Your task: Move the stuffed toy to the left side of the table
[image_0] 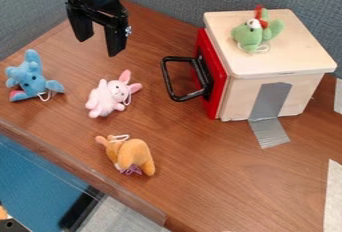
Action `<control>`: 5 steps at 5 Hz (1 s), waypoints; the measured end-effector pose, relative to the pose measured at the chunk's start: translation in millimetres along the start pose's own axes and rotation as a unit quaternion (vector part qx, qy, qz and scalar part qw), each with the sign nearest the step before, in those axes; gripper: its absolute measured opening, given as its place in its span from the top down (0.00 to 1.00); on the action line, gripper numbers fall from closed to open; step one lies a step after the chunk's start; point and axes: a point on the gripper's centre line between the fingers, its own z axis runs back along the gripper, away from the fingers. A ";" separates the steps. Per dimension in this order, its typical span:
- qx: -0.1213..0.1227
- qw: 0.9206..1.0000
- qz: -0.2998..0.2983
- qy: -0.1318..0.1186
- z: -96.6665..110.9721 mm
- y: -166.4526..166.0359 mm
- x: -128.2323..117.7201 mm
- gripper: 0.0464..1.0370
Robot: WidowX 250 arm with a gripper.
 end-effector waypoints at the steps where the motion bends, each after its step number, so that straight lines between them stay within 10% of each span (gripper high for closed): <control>1: -0.008 1.000 0.004 0.015 -9.5 -2.4 -4.9 0.04; 5: -0.014 0.994 -0.090 0.063 -42.4 -110.0 -64.6 0.04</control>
